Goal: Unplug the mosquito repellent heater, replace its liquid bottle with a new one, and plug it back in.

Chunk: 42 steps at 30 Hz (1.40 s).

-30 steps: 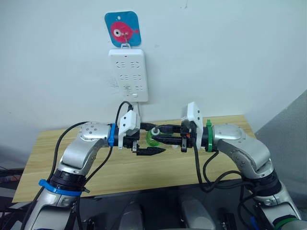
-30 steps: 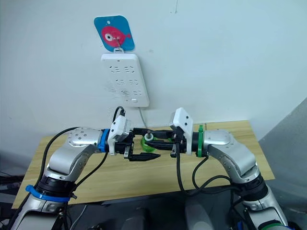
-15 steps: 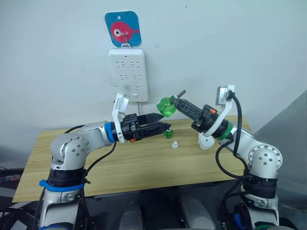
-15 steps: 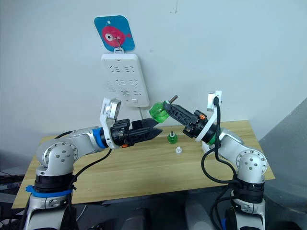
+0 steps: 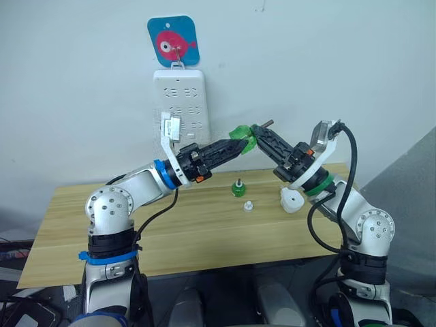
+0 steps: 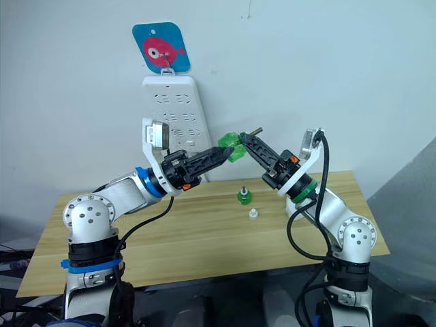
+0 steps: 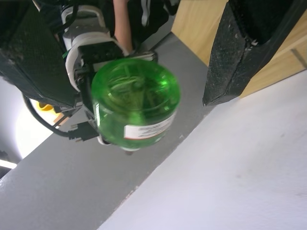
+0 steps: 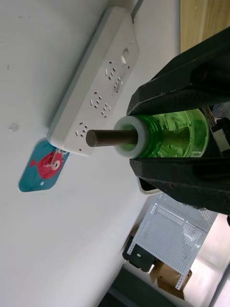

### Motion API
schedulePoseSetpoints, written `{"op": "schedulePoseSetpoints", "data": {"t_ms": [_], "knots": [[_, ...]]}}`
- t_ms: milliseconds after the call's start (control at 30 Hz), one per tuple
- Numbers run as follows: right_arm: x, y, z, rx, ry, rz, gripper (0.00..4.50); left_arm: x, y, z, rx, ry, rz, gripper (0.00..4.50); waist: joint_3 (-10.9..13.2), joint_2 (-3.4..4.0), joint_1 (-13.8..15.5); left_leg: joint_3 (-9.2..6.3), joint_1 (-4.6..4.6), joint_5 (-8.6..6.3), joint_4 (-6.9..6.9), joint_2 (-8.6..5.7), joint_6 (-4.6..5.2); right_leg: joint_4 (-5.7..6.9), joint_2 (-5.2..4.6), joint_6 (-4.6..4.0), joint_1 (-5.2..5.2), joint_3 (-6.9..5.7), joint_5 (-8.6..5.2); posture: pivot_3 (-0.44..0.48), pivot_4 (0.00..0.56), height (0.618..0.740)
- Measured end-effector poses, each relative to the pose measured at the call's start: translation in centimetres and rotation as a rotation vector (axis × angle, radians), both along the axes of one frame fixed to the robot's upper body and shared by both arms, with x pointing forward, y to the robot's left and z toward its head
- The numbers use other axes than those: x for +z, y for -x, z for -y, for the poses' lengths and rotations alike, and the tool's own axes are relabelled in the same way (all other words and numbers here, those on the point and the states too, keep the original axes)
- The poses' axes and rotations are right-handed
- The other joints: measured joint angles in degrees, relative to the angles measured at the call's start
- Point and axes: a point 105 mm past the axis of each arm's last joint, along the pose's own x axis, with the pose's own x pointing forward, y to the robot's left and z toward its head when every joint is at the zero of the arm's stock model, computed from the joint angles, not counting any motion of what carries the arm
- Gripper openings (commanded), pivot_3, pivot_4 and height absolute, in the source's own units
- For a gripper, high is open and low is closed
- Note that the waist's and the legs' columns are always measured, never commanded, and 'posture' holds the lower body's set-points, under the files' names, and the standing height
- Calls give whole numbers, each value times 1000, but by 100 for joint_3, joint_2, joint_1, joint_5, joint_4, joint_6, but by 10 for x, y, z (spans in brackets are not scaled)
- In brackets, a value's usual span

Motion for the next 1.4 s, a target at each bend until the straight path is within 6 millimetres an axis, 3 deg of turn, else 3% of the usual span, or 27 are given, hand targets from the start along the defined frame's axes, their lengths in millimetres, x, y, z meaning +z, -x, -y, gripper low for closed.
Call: {"op": "schedulePoseSetpoints", "data": {"t_ms": [367,467,667,1067,1267,1400], "knots": [[-3,0,-6,8,24,-6,849,5,-4,1,-15,48,-51,4500,0,0,6,1,0,0,0,-1,0,-1,1,1,0,1,-1,-188,143,725],[-3,0,-6,7,22,-4,849,3,-6,1,-15,47,-69,3942,0,0,8,2,0,0,0,-1,0,-1,1,1,0,1,-1,-188,143,725],[0,1,-6,9,8,4,849,3,-5,0,-31,46,-74,2322,0,0,9,1,0,0,0,0,0,-1,2,1,0,2,-1,-186,143,725],[1,3,-9,23,-16,-3,849,3,-2,-2,-45,49,-77,2321,0,0,13,2,0,0,0,0,0,-2,2,2,0,3,-1,-184,146,725],[7,6,-2,17,-79,0,2917,3,1,-2,-87,79,-107,2321,0,0,22,2,-1,0,0,-1,0,-3,1,2,0,3,-2,-179,149,725],[-4,1,16,-54,-57,-30,4459,-1,4,-7,-96,86,-138,2321,0,0,25,2,0,0,-1,0,0,-3,1,3,-1,4,-3,-175,153,725]]}}
